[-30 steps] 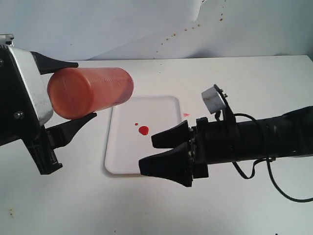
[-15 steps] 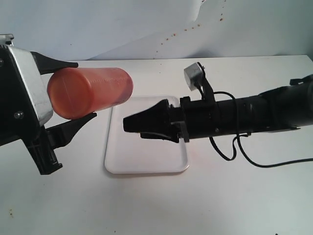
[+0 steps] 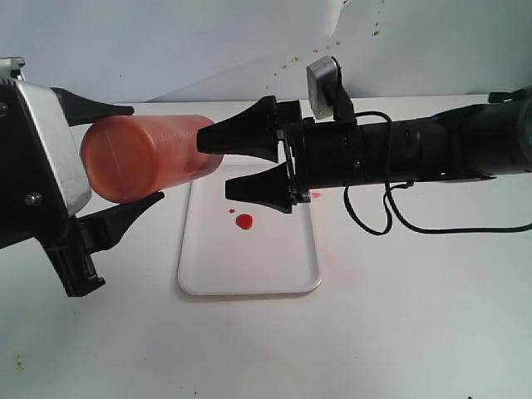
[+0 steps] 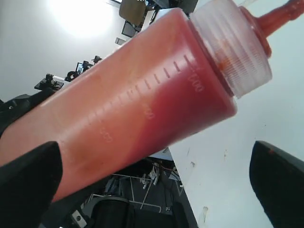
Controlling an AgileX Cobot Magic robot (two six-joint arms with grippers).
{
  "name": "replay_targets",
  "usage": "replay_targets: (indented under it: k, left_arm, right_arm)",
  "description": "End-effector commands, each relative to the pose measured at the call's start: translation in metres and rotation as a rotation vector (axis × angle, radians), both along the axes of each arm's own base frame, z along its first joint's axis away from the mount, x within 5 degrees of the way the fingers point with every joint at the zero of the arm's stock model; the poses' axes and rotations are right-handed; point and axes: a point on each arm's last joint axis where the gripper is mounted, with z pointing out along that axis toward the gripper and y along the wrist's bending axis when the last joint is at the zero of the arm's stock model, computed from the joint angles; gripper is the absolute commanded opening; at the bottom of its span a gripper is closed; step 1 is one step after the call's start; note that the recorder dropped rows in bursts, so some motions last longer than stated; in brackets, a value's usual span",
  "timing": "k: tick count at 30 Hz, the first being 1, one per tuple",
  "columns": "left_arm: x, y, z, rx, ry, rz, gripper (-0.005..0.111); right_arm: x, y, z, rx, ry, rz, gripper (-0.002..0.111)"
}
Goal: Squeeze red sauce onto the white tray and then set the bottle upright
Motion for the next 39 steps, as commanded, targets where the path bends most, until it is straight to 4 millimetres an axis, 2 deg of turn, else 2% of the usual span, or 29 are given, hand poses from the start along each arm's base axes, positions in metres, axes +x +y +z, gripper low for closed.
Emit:
replay_targets:
  k: [1,3,7,11,13,16,19,25,28,32,33,35,39]
  left_arm:
    - [0.000,0.002,0.008,0.004,-0.039,0.003,0.000]
    - [0.000,0.002,0.008,0.004,-0.039,0.003,0.000]
    - [0.000,0.002,0.008,0.004,-0.039,0.003,0.000]
    - [0.000,0.001,0.008,0.007,-0.042,0.001,0.000]
    - [0.000,0.001,0.008,0.009,-0.043,0.000,0.000]
    - [0.000,0.001,0.010,0.006,-0.048,0.000,0.000]
    - [0.001,0.001,0.014,-0.003,-0.059,0.001,0.000]
    - [0.002,0.000,0.015,-0.005,-0.060,0.001,0.000]
    - [0.001,0.000,0.015,-0.006,-0.059,-0.002,0.000]
    - [0.001,0.000,0.015,-0.007,-0.058,-0.002,0.000]
    - [0.001,0.000,0.015,-0.009,-0.057,-0.001,0.000]
    - [0.001,0.000,0.015,-0.013,-0.053,-0.004,0.000]
    - [0.001,-0.001,0.015,-0.015,-0.051,-0.011,0.000]
  right_arm:
    - [0.000,0.000,0.005,0.013,-0.026,0.006,0.098]
    - [0.000,-0.004,0.017,0.020,-0.143,0.006,0.098]
    - [0.000,-0.035,0.061,0.024,-0.503,-0.056,0.098]
    - [-0.021,-0.042,0.078,-0.095,-0.862,0.108,0.098]
    - [-0.028,-0.039,0.081,-0.237,-1.017,0.163,0.098]
    - [-0.021,-0.033,0.078,-0.525,-1.137,0.094,0.098]
    - [-0.020,-0.017,0.071,-0.671,-1.234,0.098,0.098]
    - [-0.036,0.021,0.068,-0.755,-1.535,0.212,0.098]
    - [-0.042,0.036,0.070,-0.836,-1.660,0.205,0.098]
    - [-0.051,0.053,0.066,-0.872,-1.712,0.221,0.098]
    - [-0.050,0.060,0.059,-0.945,-1.739,0.204,0.098]
    - [-0.044,0.065,0.046,-1.025,-1.738,0.190,0.098]
    - [-0.041,0.067,0.035,-1.055,-1.743,0.221,0.098]
